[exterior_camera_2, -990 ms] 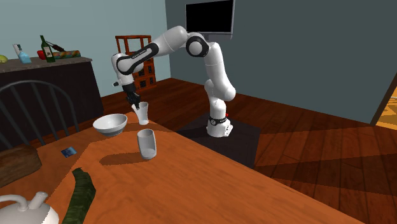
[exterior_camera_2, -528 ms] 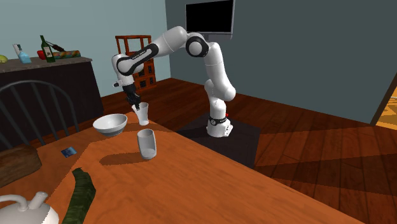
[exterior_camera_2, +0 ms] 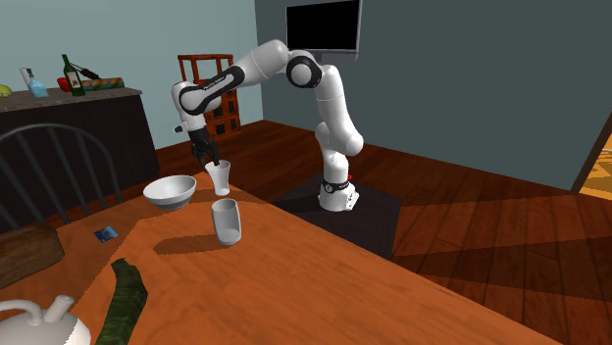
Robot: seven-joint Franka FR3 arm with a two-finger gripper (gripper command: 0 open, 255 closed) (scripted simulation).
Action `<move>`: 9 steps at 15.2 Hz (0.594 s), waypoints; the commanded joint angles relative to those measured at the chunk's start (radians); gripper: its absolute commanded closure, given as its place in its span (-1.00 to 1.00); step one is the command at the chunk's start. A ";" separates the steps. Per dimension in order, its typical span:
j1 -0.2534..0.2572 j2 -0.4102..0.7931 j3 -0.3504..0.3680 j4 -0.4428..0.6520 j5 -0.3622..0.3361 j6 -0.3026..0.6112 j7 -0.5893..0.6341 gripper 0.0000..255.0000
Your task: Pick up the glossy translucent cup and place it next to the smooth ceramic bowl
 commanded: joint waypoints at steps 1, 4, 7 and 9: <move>-0.008 -0.002 -0.005 0.048 -0.006 -0.051 0.003 -1.00; -0.017 -0.001 -0.010 0.109 -0.011 -0.110 0.006 -1.00; -0.017 -0.001 -0.010 0.109 -0.011 -0.110 0.006 -1.00; -0.017 -0.001 -0.010 0.109 -0.011 -0.110 0.006 -1.00</move>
